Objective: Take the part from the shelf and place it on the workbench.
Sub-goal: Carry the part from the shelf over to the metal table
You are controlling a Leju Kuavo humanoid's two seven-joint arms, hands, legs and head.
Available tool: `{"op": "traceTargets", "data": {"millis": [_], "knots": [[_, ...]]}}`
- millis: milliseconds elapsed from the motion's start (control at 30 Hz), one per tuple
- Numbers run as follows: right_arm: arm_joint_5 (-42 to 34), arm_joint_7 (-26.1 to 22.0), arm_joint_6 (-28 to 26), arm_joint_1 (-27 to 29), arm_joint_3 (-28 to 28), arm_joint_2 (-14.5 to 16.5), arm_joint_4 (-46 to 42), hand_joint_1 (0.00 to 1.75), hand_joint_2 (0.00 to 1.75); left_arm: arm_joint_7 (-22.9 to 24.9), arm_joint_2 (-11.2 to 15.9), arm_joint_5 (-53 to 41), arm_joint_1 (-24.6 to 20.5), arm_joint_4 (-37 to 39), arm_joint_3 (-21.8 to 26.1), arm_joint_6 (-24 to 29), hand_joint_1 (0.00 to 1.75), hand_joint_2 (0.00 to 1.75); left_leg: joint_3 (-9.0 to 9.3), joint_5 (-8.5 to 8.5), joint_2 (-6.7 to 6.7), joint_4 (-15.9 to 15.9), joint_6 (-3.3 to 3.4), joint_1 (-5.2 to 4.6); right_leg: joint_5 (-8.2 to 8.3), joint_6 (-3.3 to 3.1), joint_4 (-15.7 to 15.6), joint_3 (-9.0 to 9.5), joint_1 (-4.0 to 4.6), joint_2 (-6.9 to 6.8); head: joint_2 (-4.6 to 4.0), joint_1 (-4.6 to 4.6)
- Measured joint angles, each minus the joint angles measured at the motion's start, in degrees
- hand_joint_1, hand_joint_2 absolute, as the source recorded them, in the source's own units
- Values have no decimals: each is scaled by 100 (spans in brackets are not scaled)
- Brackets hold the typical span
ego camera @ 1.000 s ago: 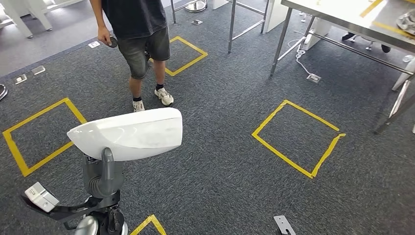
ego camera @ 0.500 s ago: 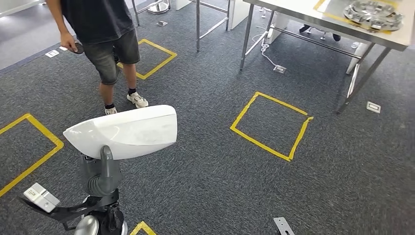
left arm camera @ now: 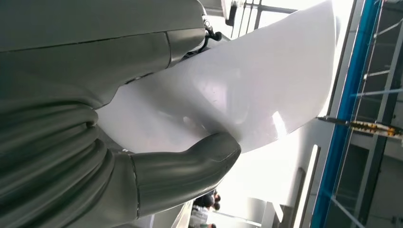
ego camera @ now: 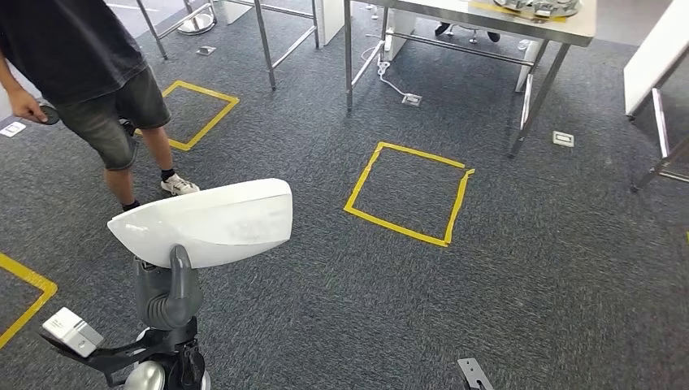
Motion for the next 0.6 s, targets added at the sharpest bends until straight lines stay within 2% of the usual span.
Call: {"op": "traceTargets", "data": {"millis": [33,100,133,167,233,300,367,400,433,467,500,533,600], "knots": [[1,7,4,0,-9,0,0,0,0,0,1,1,-6,3,0,-6,175,175,156,222,-73,-360,5,18,-3,12,13,0,-6,82,0,0],[2,14,13,-7,-18,-1,0,0,0,0,2,2,-13,3,-1,-26,175,175,431,469,-368,-998,17,54,-7,71,51,-29,-12,229,0,1],[2,15,16,-10,-19,-1,0,0,0,0,3,-1,-13,1,-1,-37,175,175,507,512,-483,-1180,30,57,0,115,61,-53,-24,294,0,0],[2,13,17,-8,-19,-2,0,0,0,-2,3,-15,-14,0,-2,-43,175,175,517,489,-534,-1219,55,45,14,164,57,-77,-37,348,0,0],[1,-7,20,14,-19,-1,0,0,0,-12,-6,-68,-25,-7,-3,-24,175,175,536,528,-439,-1255,141,24,45,251,33,-103,-74,402,0,-1],[0,-45,20,24,-19,4,0,0,0,-29,-25,-120,-38,-19,-5,19,175,175,565,572,-320,-1311,225,28,-65,291,209,-191,-51,147,0,16],[-4,-64,22,-4,-19,5,0,0,0,-43,-34,-149,-37,-28,-7,50,175,175,574,583,-168,-1336,269,14,-387,301,819,-481,-13,-188,0,40],[-6,-63,25,-19,-19,5,0,0,0,-47,-33,-160,-31,-30,-7,60,175,175,571,578,-81,-1335,283,1,-550,306,1200,-666,-8,-252,0,49],[-8,-57,27,-22,-19,4,0,0,0,-45,-32,-168,-26,-29,-7,71,175,175,570,573,2,-1333,292,-11,-641,306,1485,-802,-6,-274,0,49],[-9,-51,30,-16,-20,4,0,0,0,-45,-32,-173,-21,-29,-7,79,175,175,572,565,85,-1330,297,-19,-629,301,1583,-843,-5,-284,0,49],[-10,-48,31,-6,-20,4,0,0,0,-45,-32,-175,-22,-30,-7,86,175,175,577,556,162,-1327,298,-25,-519,290,1453,-767,-1,-299,0,49],[-11,-45,32,2,-21,4,0,0,0,-45,-32,-177,-24,-31,-7,90,175,175,586,545,234,-1325,293,-29,-343,273,1123,-584,6,-345,0,50],[-15,-43,34,-6,-21,3,0,0,0,-46,-32,-178,-30,-37,-7,90,175,175,609,514,361,-1319,264,-51,-72,210,347,-169,52,-568,0,49]]}}
